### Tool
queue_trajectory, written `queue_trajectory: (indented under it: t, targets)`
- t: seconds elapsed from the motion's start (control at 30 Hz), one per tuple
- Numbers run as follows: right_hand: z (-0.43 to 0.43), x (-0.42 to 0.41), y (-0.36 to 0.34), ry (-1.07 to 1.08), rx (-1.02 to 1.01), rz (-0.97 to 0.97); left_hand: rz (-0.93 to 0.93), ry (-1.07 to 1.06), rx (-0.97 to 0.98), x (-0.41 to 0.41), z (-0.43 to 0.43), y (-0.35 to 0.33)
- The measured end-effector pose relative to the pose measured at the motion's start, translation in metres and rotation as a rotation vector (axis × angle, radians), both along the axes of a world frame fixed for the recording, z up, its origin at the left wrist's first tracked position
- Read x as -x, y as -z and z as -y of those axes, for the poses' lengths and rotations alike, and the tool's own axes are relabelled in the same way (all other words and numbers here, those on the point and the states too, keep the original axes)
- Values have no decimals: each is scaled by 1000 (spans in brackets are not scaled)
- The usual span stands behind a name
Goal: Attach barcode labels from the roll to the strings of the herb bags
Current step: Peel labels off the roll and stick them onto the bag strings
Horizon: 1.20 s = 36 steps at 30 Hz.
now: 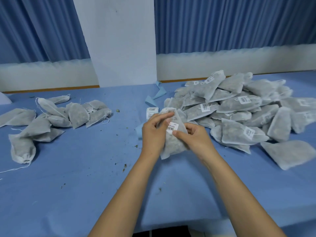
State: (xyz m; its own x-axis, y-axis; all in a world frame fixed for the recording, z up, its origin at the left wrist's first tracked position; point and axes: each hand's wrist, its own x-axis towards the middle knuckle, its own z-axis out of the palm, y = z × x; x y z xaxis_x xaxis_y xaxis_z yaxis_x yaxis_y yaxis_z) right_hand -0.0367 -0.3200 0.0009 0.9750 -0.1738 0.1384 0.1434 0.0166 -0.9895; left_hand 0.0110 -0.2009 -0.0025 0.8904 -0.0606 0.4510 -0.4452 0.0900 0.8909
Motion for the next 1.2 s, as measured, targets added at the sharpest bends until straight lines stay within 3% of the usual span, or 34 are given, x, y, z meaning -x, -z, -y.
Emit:
queue_trajectory:
  t: [0.13,0.27,0.33,0.47,0.57,0.9,1.2]
  targets:
    - [32,17,2,91,19,-32,13,5,-57,11,35,0]
    - [63,34,4,41,112,-122,38,89,-67,13,59,-4]
    - [74,36,6,145,-101,-54,27,187,-77,16,72,-7]
    - [95,30,8,420,-726,87,-1,268,-116,23,91,-5]
    - [101,27,14,438,-859,19,-55,288,-211,23,99,0]
    - [29,13,20,144,-631,-62,-19,230,-460,24,84,17]
    - [-79,-21,11,-48,-651,-94,6,-48,-318,-2,-21,21]
